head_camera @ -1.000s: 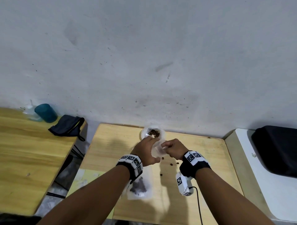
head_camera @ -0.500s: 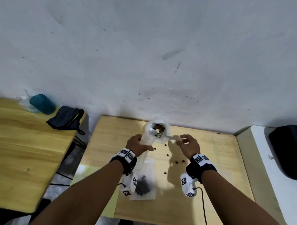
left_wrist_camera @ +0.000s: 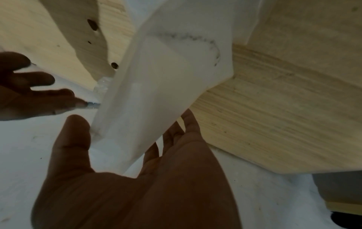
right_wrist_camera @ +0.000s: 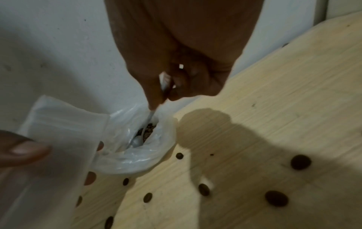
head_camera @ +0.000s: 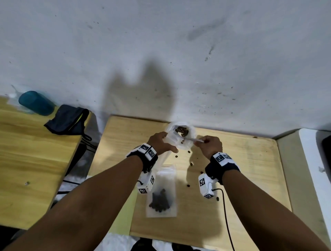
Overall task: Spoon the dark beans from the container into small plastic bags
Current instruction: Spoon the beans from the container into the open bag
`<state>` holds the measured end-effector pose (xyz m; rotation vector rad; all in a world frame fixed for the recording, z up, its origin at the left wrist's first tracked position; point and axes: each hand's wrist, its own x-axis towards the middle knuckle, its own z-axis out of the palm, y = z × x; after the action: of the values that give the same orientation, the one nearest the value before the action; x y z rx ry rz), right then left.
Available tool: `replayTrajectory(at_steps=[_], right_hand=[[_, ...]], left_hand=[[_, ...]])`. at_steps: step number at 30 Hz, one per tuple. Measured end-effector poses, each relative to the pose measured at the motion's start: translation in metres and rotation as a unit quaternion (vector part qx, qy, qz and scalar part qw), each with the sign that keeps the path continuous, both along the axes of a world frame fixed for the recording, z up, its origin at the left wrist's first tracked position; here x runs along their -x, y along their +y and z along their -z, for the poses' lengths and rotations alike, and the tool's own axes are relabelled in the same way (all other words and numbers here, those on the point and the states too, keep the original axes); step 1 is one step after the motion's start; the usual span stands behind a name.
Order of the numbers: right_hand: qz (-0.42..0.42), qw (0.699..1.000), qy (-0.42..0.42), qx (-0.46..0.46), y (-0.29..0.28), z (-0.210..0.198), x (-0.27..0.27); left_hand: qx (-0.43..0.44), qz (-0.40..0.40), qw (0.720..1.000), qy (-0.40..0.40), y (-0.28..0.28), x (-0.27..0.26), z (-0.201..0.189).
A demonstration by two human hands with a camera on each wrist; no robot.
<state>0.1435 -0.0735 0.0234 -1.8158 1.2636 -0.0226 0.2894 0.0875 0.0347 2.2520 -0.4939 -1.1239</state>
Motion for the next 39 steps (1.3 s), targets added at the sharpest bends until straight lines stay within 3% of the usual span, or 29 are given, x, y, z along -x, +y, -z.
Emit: replayTrajectory(at_steps=[4,6,9,14,22,31,39], right_hand=[[0.035,0.988,-0.146,0.037,0.009,-0.005,-0.006],[0.042,0.981,-0.18,0.066,0.013,-0.008,-0.007],[0.057,0.974,-0.173,0.134,0.014,-0.007,-0.005],[-0.006,0.974,-0.099,0.205,0.023,0.0,-0.002],[0.135,0.976,-0.161,0.057,0.053,0.026,0.002],[0.194,0.961,-0.152,-0.127,0.058,0.028,-0.003],[0.233,0.951,-0.159,-0.127,0.02,0.005,0.011]], left_hand=[[0.005,0.014,1.0,-0.025,-0.003,0.0,0.0],[0.011,0.022,0.999,-0.034,-0.003,0.001,-0.001],[0.03,0.017,0.998,-0.049,0.0,0.004,-0.001],[0.049,0.035,0.996,-0.071,0.007,0.008,0.0],[0.053,0.04,0.995,-0.071,0.012,0.007,0.008],[0.067,0.054,0.993,-0.085,0.008,0.008,0.009],[0.063,0.04,0.994,-0.075,0.014,0.008,0.012]])
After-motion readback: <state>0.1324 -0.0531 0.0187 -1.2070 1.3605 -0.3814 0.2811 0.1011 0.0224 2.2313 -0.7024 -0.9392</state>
